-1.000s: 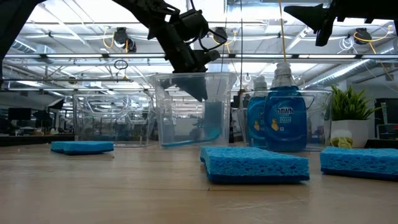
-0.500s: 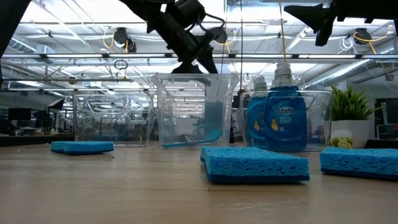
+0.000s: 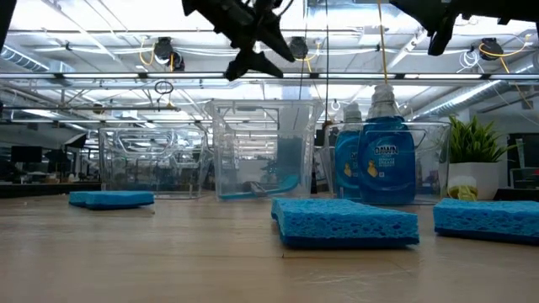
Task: Pick & Place Kitchen Sink Supplies
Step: Put the red dish brush into the white transparent bin
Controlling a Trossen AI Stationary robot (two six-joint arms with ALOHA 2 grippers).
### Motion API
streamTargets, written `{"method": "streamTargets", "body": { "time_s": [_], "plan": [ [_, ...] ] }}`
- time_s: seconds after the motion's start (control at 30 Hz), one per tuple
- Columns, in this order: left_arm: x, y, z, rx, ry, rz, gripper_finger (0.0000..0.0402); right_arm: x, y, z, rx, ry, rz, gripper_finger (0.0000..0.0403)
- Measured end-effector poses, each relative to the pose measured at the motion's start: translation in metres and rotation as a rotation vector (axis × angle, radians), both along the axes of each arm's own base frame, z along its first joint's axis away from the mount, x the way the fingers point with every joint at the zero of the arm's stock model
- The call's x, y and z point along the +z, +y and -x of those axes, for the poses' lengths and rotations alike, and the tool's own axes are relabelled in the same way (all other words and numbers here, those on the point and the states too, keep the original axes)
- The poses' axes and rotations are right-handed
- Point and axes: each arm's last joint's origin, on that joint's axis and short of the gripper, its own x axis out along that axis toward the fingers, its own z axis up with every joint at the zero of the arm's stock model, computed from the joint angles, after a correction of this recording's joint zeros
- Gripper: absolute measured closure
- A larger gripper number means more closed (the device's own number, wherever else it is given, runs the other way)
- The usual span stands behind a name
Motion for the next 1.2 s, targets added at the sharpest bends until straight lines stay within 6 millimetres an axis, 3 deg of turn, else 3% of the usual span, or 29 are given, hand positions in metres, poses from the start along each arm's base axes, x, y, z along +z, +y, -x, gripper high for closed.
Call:
{"method": "streamTargets", "body": {
  "time_s": [0.4,0.53,0.93,1.2],
  "plan": [
    [0.044,-0.032,0.031,0.057,-0.057,-0.155,0.0254,0.01,0.012,0.016,0.124,-0.068,0.05,0.019],
    [0.048,-0.042,0.036,0.067,-0.039,-0.187,0.025,0.015,0.017,0.019,0.147,-0.07,0.063,0.019],
    [0.059,-0.062,0.052,0.044,-0.02,-0.284,0.0222,0.068,0.041,0.023,0.055,0.175,0.148,0.019],
    [0.068,-0.069,0.067,0.052,-0.066,-0.357,0.0215,0.072,0.052,0.035,0.039,0.25,0.098,0.019]
  ]
}}
